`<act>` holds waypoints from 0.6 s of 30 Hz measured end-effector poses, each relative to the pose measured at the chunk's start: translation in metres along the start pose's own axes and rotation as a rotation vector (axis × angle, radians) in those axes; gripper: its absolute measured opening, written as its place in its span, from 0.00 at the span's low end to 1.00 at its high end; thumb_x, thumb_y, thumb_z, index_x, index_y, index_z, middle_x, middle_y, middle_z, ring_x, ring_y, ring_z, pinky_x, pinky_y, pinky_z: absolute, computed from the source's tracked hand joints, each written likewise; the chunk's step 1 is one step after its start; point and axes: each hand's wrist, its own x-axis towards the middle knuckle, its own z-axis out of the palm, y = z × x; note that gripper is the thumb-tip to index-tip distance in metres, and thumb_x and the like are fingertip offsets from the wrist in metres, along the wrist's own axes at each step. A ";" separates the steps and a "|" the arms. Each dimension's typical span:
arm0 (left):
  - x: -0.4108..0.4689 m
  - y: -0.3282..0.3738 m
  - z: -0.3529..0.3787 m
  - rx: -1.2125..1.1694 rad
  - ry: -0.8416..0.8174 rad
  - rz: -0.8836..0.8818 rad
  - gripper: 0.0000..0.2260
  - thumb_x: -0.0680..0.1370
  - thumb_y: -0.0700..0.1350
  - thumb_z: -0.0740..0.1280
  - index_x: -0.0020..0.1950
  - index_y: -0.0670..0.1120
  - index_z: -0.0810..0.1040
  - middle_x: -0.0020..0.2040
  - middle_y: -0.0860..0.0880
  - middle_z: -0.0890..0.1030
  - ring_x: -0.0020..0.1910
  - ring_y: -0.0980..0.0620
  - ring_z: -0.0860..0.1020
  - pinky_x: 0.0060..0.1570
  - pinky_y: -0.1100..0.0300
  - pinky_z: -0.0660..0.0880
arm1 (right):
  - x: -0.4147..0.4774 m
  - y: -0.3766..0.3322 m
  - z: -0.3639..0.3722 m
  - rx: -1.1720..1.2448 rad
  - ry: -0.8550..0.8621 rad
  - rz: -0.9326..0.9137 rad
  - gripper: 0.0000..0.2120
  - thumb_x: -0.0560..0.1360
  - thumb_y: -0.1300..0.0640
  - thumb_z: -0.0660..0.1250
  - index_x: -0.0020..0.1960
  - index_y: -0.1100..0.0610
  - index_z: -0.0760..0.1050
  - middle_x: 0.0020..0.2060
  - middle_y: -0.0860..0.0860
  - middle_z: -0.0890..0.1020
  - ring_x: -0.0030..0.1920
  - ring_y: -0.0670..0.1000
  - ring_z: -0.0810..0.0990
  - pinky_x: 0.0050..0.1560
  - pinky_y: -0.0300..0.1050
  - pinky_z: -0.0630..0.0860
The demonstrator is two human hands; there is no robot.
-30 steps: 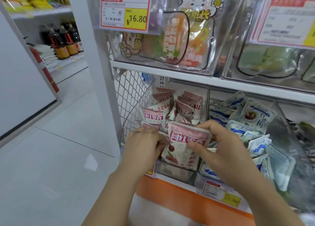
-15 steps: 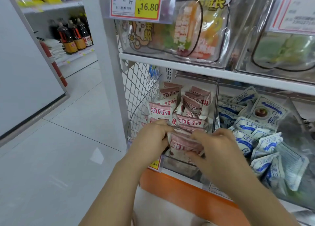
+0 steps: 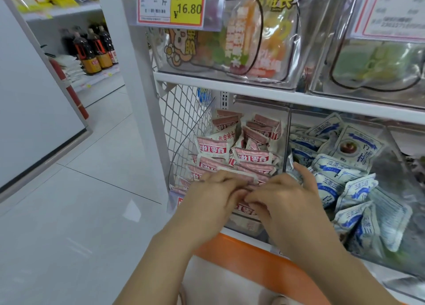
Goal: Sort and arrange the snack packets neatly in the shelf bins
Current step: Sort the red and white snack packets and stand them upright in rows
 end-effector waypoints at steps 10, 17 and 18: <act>-0.002 -0.003 0.003 0.194 0.143 0.000 0.17 0.72 0.57 0.60 0.60 0.61 0.77 0.55 0.57 0.77 0.54 0.51 0.73 0.51 0.55 0.66 | 0.010 0.014 -0.008 0.262 -0.251 -0.041 0.09 0.73 0.55 0.69 0.49 0.43 0.82 0.42 0.38 0.80 0.50 0.38 0.75 0.72 0.55 0.57; 0.050 0.014 -0.028 -0.136 0.365 -0.084 0.11 0.78 0.46 0.63 0.60 0.50 0.79 0.57 0.51 0.78 0.55 0.53 0.76 0.56 0.55 0.73 | 0.034 0.045 -0.002 0.542 0.248 0.353 0.12 0.76 0.58 0.66 0.58 0.50 0.78 0.49 0.39 0.77 0.59 0.47 0.73 0.58 0.36 0.66; 0.068 0.015 -0.031 -0.081 0.339 -0.101 0.11 0.78 0.45 0.63 0.59 0.50 0.79 0.56 0.50 0.80 0.54 0.52 0.77 0.55 0.55 0.74 | 0.039 0.046 0.001 0.499 0.204 0.339 0.15 0.76 0.57 0.66 0.62 0.50 0.76 0.54 0.42 0.78 0.63 0.49 0.70 0.61 0.39 0.64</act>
